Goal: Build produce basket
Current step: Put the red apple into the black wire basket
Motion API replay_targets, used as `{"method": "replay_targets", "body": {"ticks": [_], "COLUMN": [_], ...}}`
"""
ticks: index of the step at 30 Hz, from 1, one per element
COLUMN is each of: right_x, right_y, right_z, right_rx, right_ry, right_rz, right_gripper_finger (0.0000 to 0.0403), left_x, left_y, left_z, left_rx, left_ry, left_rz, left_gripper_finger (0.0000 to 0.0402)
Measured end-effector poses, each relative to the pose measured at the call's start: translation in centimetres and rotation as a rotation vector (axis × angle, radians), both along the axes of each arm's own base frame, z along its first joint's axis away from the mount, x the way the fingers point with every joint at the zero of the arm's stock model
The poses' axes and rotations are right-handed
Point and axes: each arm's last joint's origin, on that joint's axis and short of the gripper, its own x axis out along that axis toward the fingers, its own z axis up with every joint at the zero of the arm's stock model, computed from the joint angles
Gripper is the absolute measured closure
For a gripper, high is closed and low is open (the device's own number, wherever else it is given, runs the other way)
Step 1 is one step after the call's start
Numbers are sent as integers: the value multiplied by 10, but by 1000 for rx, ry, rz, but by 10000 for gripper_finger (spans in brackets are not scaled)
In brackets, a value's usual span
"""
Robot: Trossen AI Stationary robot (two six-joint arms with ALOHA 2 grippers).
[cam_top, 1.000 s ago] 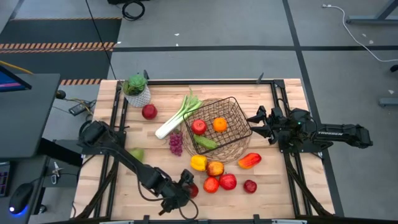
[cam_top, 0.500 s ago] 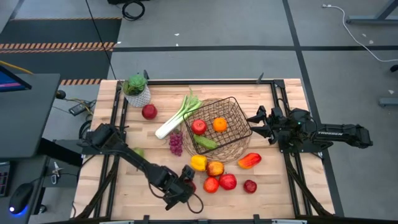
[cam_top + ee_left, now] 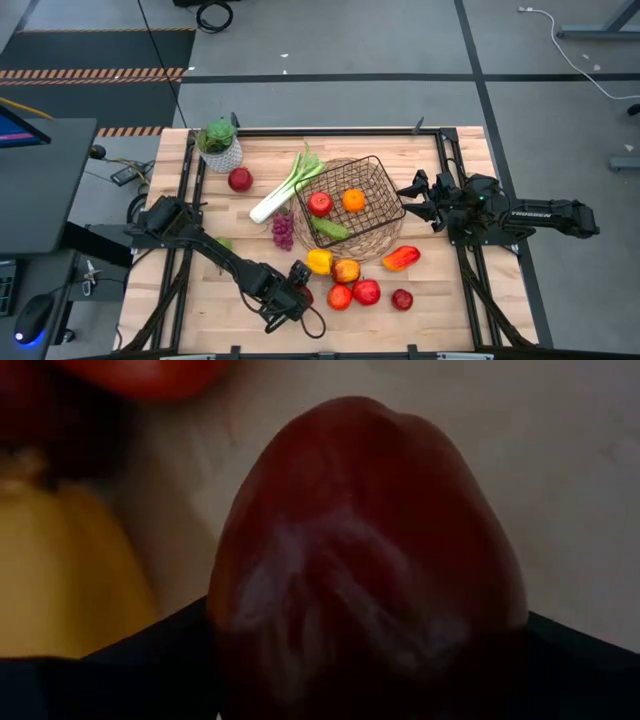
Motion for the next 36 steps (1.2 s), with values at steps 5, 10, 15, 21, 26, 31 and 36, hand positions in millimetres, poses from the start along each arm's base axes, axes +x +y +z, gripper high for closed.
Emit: {"method": "replay_targets", "body": {"ticks": [5, 10, 15, 21, 26, 31, 36], "right_x": [0, 0, 0, 0, 0, 0, 0], "right_y": [0, 0, 0, 0, 0, 0, 0], "right_z": [0, 0, 0, 0, 0, 0, 0], "right_rx": [1, 1, 1, 1, 1, 1, 1], "right_ry": [3, 3, 4, 3, 4, 4, 4], "right_rz": [0, 0, 0, 0, 0, 0, 0], "right_gripper_finger": [172, 172, 172, 172, 172, 172, 172], "left_x": [-9, -22, -33, -48, -59, -67, -71], "left_y": [22, 47, 61, 79, 103, 131, 158], "left_z": [32, 73, 105, 139, 170, 196, 208], "left_rx": [74, 180, 282, 314, 174, -114, -405], "left_ry": [-10, -104, -211, -328, -457, -552, -556], "left_rz": [59, 133, 132, 180, 351, 532, 733], "left_gripper_finger": [69, 68, 68, 67, 67, 66, 65]}}
